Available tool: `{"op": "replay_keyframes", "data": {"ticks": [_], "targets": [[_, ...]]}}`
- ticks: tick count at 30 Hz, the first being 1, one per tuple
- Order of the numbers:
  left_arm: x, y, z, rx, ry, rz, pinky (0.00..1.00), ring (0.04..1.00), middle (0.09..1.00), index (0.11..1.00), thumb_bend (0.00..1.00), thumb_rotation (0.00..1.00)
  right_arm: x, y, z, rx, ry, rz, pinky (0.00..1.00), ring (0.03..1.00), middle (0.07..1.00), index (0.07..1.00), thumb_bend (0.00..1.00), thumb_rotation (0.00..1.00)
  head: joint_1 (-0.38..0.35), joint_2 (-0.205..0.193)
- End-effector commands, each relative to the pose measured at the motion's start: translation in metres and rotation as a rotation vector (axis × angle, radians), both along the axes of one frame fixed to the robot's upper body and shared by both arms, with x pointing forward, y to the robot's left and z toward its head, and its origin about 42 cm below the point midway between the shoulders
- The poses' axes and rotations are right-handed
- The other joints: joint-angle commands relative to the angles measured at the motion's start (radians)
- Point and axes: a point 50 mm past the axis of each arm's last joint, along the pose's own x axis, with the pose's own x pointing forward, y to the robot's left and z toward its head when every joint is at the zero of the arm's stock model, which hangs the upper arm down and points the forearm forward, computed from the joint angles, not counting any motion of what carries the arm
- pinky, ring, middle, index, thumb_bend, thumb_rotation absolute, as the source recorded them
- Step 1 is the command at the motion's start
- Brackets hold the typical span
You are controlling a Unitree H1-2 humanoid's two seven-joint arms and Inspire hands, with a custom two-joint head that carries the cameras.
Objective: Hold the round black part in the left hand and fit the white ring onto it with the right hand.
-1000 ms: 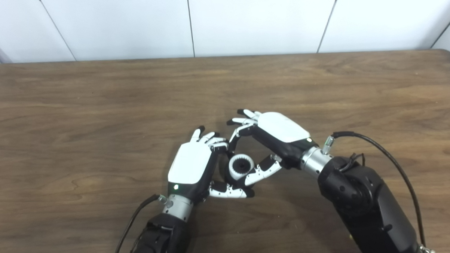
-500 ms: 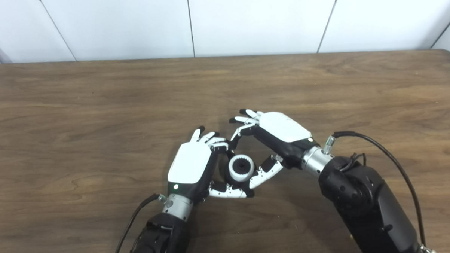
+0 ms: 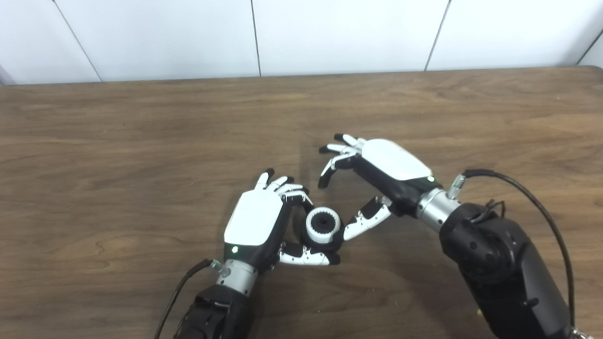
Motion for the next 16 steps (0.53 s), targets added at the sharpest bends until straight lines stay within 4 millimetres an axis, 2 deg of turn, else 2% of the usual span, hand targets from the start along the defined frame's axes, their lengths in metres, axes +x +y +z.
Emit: {"op": "replay_keyframes", "data": {"ticks": [1,10,14,15,16], "targets": [[-0.001,0.005,-0.002,0.015,0.023,-0.001,1.0,0.88,0.761,0.484,0.53,0.06,0.002,-0.006,0.02,0.014,-0.089,-0.012,1.0,1.0,0.902,0.624,0.95,0.27,0.0,0.0],[0.001,0.015,-0.002,0.02,0.029,0.007,1.0,0.872,0.763,0.49,0.52,0.07,0.0,-0.031,0.032,0.038,-0.117,-0.113,1.0,1.0,0.892,0.634,0.96,0.25,-0.01,0.002],[0.002,0.018,-0.001,0.025,0.057,0.006,1.0,0.875,0.78,0.496,0.52,0.08,0.002,-0.039,0.036,0.043,-0.138,-0.144,0.94,0.995,0.885,0.628,0.97,0.25,-0.012,0.001],[0.003,0.019,-0.001,0.03,0.061,0.006,1.0,0.872,0.783,0.571,0.69,0.16,0.002,-0.041,0.036,0.046,-0.138,-0.151,0.93,0.994,0.885,0.627,0.97,0.25,-0.012,0.001],[0.003,0.019,-0.001,0.033,0.064,0.006,1.0,0.871,0.788,0.632,0.8,0.22,0.002,-0.042,0.036,0.049,-0.138,-0.157,0.92,0.993,0.883,0.625,0.97,0.25,-0.012,0.0]]}}
